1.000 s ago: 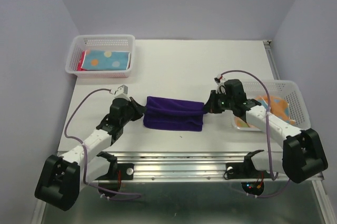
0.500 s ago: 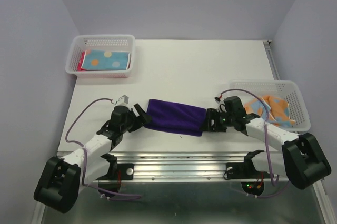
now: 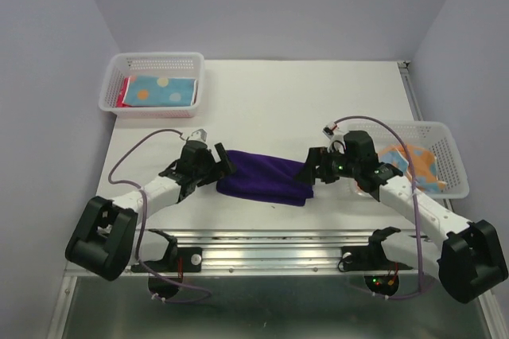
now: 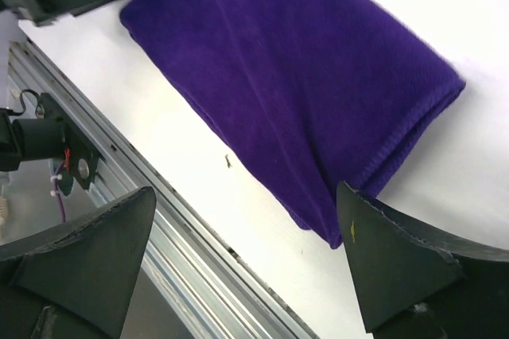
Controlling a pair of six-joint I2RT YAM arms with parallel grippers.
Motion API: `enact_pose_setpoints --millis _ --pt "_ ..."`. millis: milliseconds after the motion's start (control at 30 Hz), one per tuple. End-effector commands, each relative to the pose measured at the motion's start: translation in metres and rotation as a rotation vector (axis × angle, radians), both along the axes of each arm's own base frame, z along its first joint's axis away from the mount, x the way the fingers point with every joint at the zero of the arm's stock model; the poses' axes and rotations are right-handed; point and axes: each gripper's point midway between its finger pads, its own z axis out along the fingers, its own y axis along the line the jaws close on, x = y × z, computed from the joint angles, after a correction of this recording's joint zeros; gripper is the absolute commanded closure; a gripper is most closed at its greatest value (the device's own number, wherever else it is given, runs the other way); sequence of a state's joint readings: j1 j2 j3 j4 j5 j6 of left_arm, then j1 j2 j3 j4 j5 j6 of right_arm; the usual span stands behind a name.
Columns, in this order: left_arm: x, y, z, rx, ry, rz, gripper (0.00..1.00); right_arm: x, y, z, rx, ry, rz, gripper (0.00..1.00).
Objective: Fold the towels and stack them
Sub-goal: Neatly place the folded towel into the bin
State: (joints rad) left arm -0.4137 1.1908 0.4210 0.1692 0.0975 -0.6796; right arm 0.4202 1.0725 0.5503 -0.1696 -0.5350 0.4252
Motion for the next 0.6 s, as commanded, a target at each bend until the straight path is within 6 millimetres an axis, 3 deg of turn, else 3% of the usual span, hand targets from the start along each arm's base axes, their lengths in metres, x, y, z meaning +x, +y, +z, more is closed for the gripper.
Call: enact_pose_setpoints --millis 0,133,233,267,300,333,367,467,567 --pt "0.007 -0.018 -0.006 0.073 0.01 -0.092 0.01 0.019 0.004 0.043 0.007 -0.136 0.004 0.0" --pt "0.001 -0.033 -0.02 0.142 0.063 -0.134 0.1 0.024 0.002 0.051 -0.004 -0.156 -0.014 0.0" --pt "0.003 -0.032 -0.034 0.217 0.1 -0.123 0.32 0.024 0.001 0.053 -0.009 -0.16 -0.017 0.0" --pt "0.005 -0.03 -0.041 0.26 0.127 -0.113 0.52 0.025 0.0 0.054 -0.014 -0.168 -0.02 0.0" --pt "0.0 -0.026 -0.048 0.286 0.153 -0.111 0.65 0.026 -0.001 0.055 -0.014 -0.173 -0.023 0.0" --pt "0.003 -0.03 -0.047 0.295 0.156 -0.117 0.95 0.025 -0.001 0.056 -0.016 -0.176 -0.023 0.0" --pt "0.006 -0.029 -0.048 0.311 0.153 -0.105 1.0 0.025 -0.001 0.057 -0.015 -0.183 -0.02 0.0" --pt "0.009 -0.031 -0.045 0.35 0.161 -0.107 1.0 0.024 -0.002 0.058 -0.019 -0.191 -0.019 0.0" --pt "0.03 -0.026 -0.024 0.412 0.097 -0.075 1.0 0.026 -0.005 0.059 -0.03 -0.208 -0.033 0.0"
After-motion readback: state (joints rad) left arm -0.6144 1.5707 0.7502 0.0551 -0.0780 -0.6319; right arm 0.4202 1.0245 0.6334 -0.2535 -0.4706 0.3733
